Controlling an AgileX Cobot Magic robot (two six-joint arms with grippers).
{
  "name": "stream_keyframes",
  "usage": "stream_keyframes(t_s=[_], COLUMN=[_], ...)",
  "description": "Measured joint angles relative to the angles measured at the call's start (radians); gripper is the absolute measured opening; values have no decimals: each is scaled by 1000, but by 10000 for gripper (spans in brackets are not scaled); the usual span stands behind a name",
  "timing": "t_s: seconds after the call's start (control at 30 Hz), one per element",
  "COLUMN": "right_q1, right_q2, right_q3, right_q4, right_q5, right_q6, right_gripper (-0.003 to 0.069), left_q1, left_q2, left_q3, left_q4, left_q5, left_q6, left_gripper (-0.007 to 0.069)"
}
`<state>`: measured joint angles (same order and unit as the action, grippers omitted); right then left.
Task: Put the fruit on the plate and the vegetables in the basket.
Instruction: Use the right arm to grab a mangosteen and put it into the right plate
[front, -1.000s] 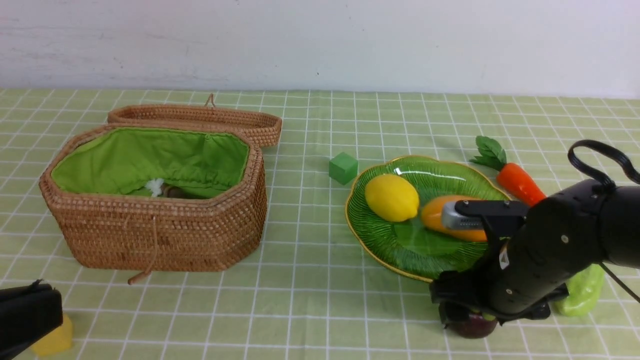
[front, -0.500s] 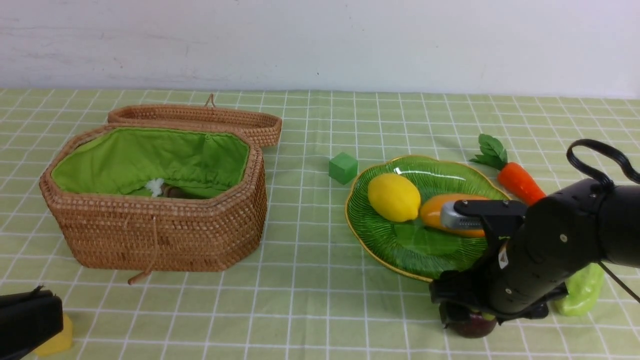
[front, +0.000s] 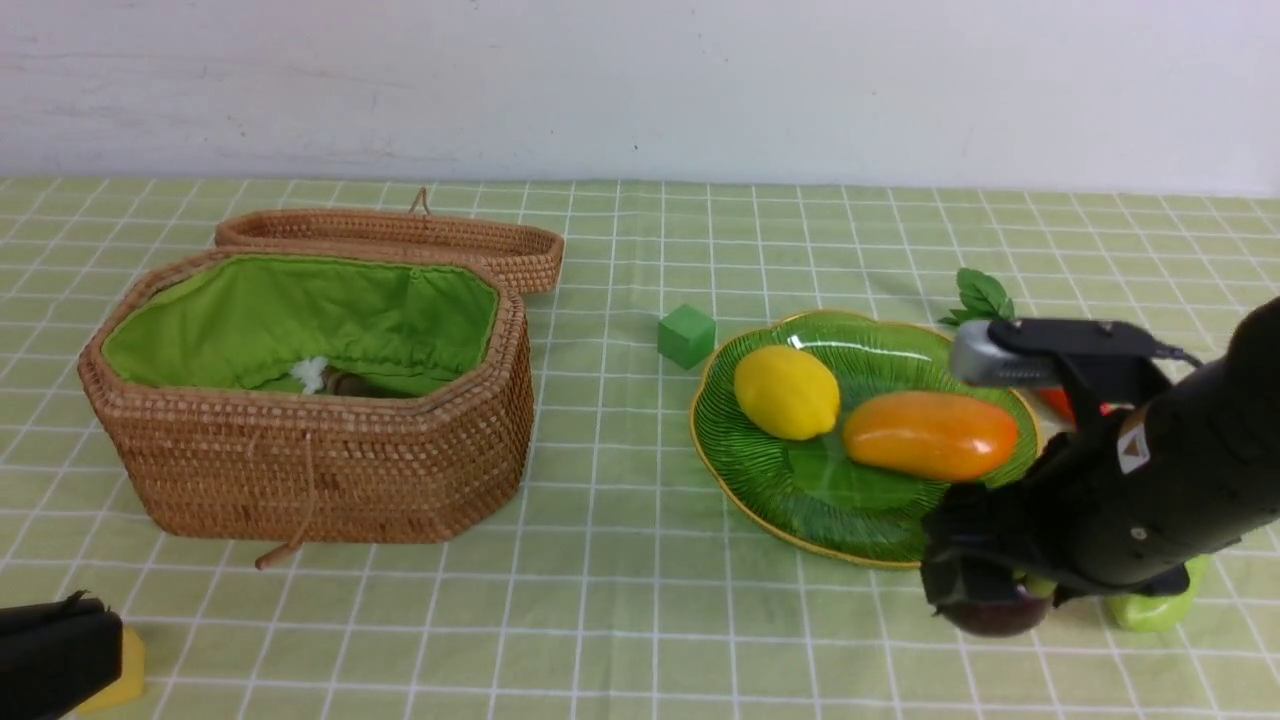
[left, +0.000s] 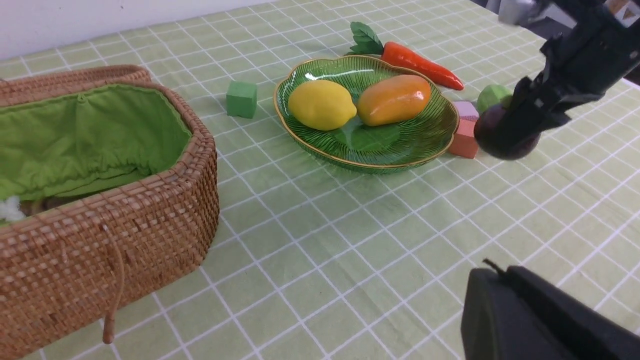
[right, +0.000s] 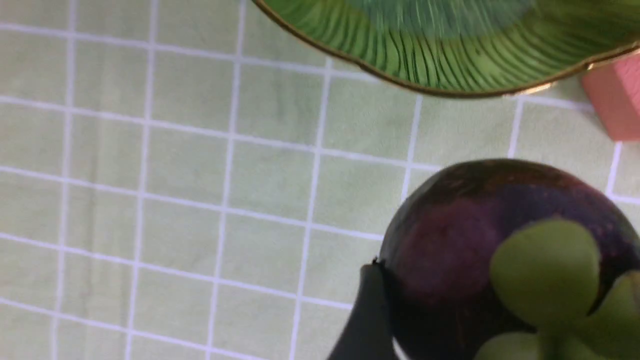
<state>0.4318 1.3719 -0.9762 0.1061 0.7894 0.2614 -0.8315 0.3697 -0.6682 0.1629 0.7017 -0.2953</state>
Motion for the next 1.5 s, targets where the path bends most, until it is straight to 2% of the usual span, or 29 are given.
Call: stream_keyframes(t_s=[0.2,0.33,0.5,0.73,1.03,1.5], right_q1=[0,0,0,-5,-9,-9], right_q2=[-20,1,118,284,386,398], right_q3=[-67,-92,-151,-228,-233,-234], right_q4=[0,-4,-48,-91,-95,-117], right_q5=[2,-59,-168,-178,-251,-291], right_q6=[-12,-35,-50,-51,-51,-50], right_gripper=[581,580,580,580,580,580], left_q1=[0,0,0,0,0,0], left_q2=[0,0,0,0,0,0], left_q3=[0,0,0,0,0,0], left_q4=[0,0,0,0,0,0], left_q5=[-1,-2,-13,-41,-90,-92], left_q6=[41,44,46,46,47,49], left_gripper=[-3,-3,-3,0,4,8])
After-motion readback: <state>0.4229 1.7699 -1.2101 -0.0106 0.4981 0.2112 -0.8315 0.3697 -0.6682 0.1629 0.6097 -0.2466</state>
